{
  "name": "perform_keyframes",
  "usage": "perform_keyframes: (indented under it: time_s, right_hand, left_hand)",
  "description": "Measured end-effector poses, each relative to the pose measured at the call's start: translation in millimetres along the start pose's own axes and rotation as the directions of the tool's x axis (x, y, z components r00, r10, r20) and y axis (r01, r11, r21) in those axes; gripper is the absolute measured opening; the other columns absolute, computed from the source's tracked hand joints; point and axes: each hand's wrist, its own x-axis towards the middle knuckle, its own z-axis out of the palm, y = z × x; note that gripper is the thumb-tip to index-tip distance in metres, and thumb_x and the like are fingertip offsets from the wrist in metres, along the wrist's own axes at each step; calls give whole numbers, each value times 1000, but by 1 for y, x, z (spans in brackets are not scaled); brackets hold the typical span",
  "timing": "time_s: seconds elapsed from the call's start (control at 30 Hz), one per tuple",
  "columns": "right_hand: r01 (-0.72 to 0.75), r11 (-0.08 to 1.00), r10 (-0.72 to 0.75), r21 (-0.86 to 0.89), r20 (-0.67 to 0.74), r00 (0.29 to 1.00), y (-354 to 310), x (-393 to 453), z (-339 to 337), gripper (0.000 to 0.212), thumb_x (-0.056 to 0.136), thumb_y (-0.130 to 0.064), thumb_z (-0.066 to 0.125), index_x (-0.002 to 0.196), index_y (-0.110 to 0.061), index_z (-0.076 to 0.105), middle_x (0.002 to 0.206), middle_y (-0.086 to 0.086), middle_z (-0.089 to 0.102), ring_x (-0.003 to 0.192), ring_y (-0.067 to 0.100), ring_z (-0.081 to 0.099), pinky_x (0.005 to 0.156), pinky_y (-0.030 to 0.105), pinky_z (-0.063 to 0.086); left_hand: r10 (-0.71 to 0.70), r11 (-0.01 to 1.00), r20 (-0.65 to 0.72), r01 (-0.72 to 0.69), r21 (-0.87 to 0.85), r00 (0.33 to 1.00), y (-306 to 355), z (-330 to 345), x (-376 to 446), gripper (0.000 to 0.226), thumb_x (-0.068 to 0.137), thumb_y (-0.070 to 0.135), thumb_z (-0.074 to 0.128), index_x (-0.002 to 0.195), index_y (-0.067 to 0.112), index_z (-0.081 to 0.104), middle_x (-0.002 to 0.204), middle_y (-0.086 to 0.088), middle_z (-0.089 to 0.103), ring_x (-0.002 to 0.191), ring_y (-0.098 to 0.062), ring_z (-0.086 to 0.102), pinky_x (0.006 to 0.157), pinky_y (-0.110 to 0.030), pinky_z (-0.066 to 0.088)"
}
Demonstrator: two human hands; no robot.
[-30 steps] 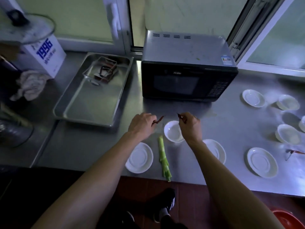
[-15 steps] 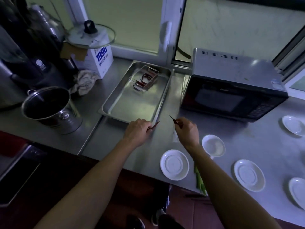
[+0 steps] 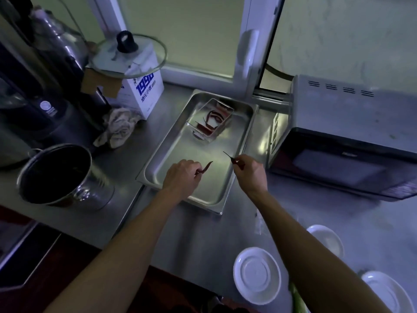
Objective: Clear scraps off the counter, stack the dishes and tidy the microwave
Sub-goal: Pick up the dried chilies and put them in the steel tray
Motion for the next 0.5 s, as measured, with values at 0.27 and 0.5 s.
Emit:
perform_keyframes:
  time_s: [0.27, 0.5]
  right_hand:
    - [-10, 1000, 10, 1, 16, 1000, -1, 70, 26, 22, 88, -11, 67, 109, -13, 74, 104, 8, 74, 90, 27, 69, 74, 30, 54]
    - [-22, 1000, 22, 16, 10, 1000, -10, 126, 50, 22, 92, -8, 64, 113, -10, 71, 105, 11, 74, 90, 24, 70, 79, 40, 60]
  left_hand:
    - [-51, 998, 1, 51, -32, 999, -30, 4, 69, 16, 94, 27, 62, 105, 18, 70, 95, 1, 68, 90, -21, 61, 74, -34, 47]
    - [-45, 997, 49, 47, -58, 998, -56, 4, 144, 18, 94, 26, 60, 106, 21, 72, 99, 1, 70, 96, -25, 61, 81, -41, 50]
